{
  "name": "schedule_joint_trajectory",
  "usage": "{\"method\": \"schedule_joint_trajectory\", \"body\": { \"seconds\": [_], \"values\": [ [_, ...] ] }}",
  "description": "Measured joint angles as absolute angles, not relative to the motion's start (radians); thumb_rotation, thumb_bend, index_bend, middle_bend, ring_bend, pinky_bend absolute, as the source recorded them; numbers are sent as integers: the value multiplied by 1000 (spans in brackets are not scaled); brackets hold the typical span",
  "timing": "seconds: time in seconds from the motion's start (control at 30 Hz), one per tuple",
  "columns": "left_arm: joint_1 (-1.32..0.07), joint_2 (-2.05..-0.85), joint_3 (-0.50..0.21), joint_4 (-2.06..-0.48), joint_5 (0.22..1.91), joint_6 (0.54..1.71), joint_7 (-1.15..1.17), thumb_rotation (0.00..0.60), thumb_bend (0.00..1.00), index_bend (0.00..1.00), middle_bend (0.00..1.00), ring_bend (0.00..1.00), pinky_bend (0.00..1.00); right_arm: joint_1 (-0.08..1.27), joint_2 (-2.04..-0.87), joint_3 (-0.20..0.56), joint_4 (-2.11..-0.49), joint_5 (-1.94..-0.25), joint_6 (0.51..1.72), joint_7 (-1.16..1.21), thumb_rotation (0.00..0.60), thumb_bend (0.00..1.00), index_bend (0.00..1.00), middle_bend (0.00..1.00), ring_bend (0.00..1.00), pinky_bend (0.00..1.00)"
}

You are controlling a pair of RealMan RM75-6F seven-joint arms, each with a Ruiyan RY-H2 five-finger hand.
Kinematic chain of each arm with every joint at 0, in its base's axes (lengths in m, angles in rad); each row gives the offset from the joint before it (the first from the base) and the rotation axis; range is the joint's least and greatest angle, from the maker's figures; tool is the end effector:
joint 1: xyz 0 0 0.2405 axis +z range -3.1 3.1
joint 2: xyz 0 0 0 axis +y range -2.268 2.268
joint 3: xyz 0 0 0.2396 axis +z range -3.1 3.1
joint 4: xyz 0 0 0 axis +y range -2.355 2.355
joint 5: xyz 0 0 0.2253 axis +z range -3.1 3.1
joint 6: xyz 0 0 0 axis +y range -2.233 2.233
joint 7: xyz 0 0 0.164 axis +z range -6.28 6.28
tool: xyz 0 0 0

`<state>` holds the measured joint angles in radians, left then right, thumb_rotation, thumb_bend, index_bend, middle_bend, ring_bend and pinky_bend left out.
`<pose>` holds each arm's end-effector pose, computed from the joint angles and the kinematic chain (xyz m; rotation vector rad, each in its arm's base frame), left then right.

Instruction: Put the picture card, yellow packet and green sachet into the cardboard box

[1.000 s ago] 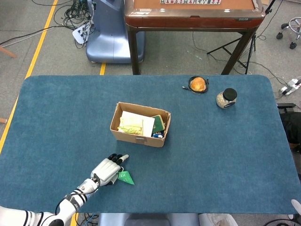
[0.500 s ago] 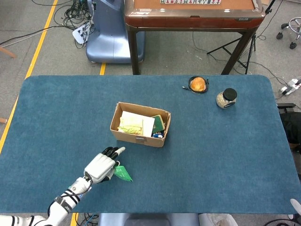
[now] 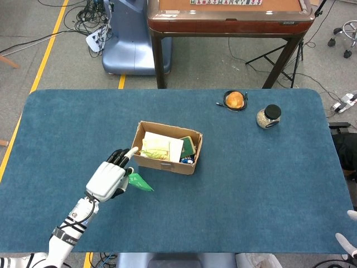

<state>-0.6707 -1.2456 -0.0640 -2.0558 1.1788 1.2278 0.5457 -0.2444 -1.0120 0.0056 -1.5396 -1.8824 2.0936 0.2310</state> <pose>-0.0866 0.2731 0.0400 -1.8806 -0.8409 -1.0274 -0.2719 -0.0724 0.2248 1.2674 -0.6236 1.2852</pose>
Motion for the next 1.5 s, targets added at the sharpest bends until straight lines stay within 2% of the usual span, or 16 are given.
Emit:
{"method": "schedule_joint_trajectory", "body": {
  "seconds": [0.37,0.7,1.03,1.37,1.5],
  "values": [
    [-704,-1261,-181,-2057,1139,1256,572,600,683,590,0,0,53,-222,-1009,-6,-1572,-1905,2026,157,600,49,389,480,360,416],
    [-787,-1381,-275,-1976,1095,1257,602,600,681,608,0,0,54,-205,-1003,-13,-1592,-1906,1991,134,600,48,389,480,360,416],
    [-889,-1506,-329,-1819,1037,1212,631,600,675,603,0,0,54,-199,-998,-15,-1597,-1895,1980,139,600,49,388,480,360,416],
    [-950,-1611,-348,-1655,1046,1215,642,600,671,594,0,0,54,-193,-996,-16,-1601,-1888,1968,140,600,49,389,480,360,416],
    [-977,-1644,-360,-1590,1031,1199,645,600,587,566,0,0,54,-189,-995,-17,-1605,-1886,1958,133,600,48,388,480,360,416]
  ]
}}
